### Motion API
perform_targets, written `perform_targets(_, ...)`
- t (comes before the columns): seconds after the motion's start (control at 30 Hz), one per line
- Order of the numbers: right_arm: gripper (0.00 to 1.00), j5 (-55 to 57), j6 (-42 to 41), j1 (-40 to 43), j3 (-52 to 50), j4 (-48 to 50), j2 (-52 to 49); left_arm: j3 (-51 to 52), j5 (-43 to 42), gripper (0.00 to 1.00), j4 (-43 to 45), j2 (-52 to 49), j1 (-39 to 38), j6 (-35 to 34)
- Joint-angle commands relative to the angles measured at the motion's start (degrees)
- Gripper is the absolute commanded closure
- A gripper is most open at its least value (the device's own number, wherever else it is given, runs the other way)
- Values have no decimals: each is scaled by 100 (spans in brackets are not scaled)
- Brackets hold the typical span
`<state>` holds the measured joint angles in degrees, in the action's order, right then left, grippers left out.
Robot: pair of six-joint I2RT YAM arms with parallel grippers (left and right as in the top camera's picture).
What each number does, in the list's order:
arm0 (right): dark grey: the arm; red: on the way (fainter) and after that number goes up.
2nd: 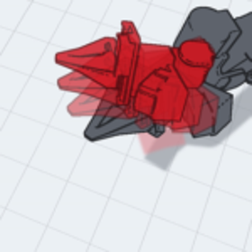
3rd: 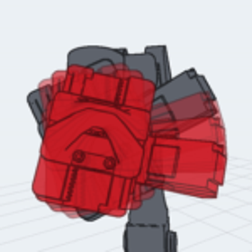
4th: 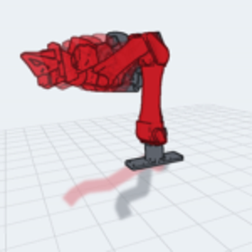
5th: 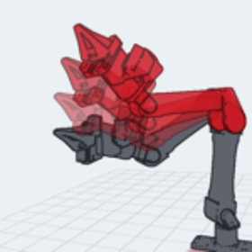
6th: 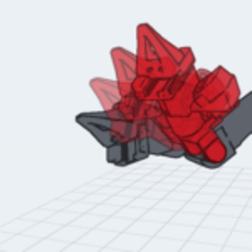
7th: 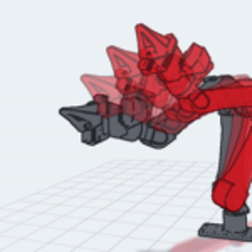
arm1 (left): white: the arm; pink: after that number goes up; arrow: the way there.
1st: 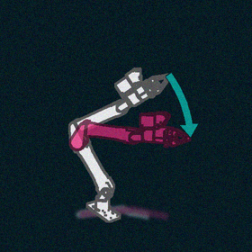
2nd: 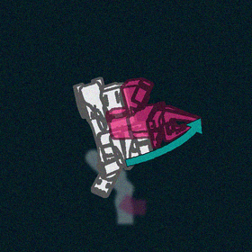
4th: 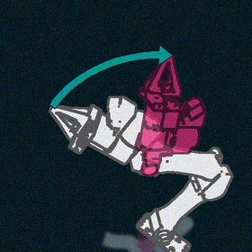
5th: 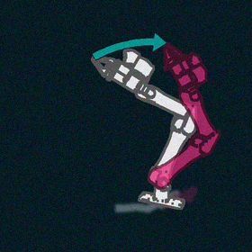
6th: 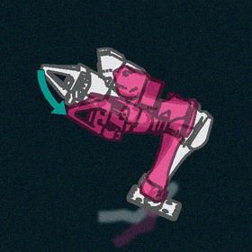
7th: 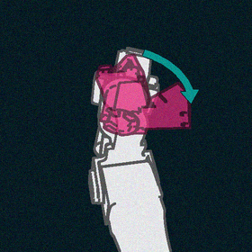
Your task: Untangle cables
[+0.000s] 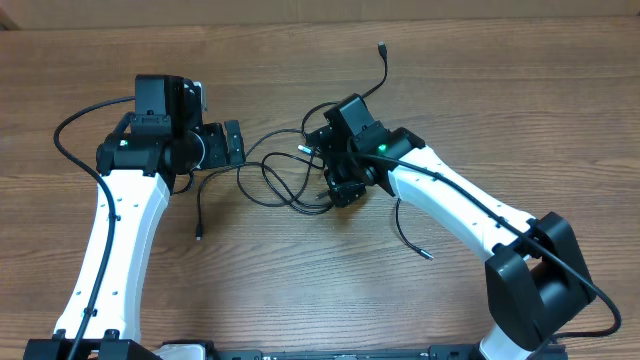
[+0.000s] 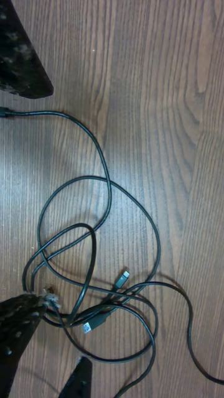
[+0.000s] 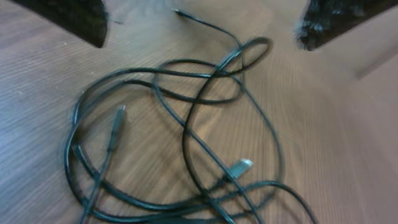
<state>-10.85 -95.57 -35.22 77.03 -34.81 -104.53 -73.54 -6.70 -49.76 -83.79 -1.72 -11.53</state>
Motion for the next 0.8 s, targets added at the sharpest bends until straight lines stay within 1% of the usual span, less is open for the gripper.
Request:
perform_targets(0.0,12,177,-367,-15,-59,442,-83,-48,-37,0,9,63,20,125)
perform_targets(0.13,13,162,-369,-42,-59,883,-387,-48,-37,0,9,63,20,125)
perform_targets(0.23,12,-184,-369,-44,-59,1172,-632,-48,-37,0,9,63,20,125)
perform_targets(0.33,14,-269,-369,-68,-59,1228,-807,-48,-37,0,9,63,20,127)
perform_targets(0.4,23,-284,-369,-68,-59,1279,-918,-48,-37,1,9,63,20,127)
perform_targets(0.43,39,-330,-367,-72,-59,1335,-988,-48,-37,0,9,63,20,127)
perform_targets(0.47,60,-339,-365,-72,-59,1335,-1010,-48,-37,0,9,63,20,127)
perform_targets(0.5,78,-334,-350,-72,-59,1325,-1014,-48,-37,1,9,63,20,125)
perform_targets(0.53,92,-337,-291,-72,-59,1333,-1014,-48,-37,0,9,63,20,127)
perform_targets(0.57,96,-378,-201,-72,-57,1335,-1014,-48,-37,0,9,63,20,127)
perform_targets(0.77,96,-496,229,-70,-46,1405,-848,-48,-37,0,9,63,20,127)
